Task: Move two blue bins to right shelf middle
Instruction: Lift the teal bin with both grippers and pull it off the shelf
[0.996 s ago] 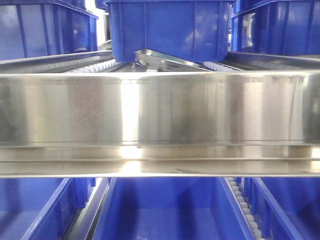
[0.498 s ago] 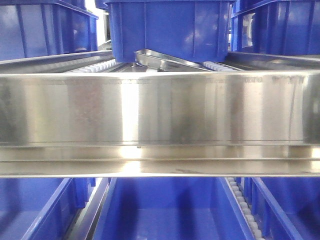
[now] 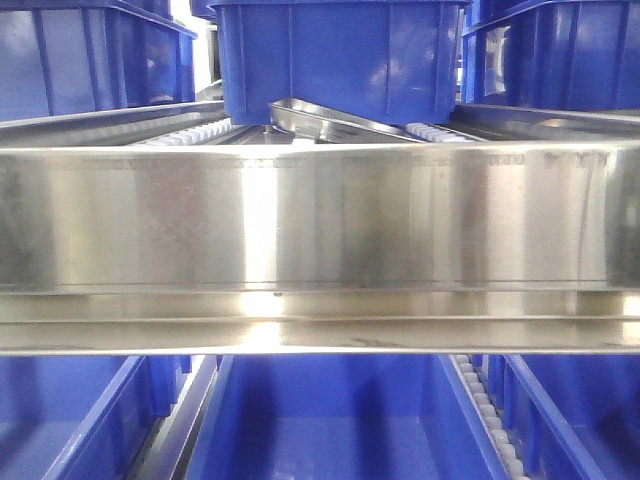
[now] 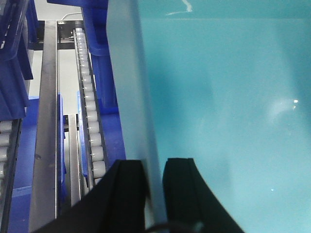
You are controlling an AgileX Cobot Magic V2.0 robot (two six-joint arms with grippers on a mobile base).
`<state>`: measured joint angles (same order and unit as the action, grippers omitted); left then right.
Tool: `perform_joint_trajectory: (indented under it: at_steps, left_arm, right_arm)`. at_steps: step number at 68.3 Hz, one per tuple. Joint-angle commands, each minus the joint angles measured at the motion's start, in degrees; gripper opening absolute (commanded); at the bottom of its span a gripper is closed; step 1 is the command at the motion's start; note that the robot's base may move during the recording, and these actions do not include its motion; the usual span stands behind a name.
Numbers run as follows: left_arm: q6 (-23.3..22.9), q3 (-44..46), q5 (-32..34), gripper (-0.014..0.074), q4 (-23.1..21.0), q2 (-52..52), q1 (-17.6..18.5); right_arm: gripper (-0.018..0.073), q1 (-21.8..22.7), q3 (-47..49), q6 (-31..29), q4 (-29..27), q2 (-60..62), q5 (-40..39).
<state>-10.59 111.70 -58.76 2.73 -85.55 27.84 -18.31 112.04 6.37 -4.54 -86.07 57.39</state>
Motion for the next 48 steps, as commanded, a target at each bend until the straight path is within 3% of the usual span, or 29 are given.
perform_joint_trajectory:
  at_steps: [1, 48]
  left_arm:
    - [0.9, 1.0, 3.1, -0.0111, -0.9, 1.2, -0.2]
    - [0.9, 1.0, 3.1, -0.0111, -0.9, 1.2, -0.2]
  right_arm:
    - [-0.0153, 0.4, 0.5, -0.8, 1.0, 0.4, -2.8]
    - [-0.0153, 0.4, 0.5, -0.8, 1.0, 0.4, -2.6]
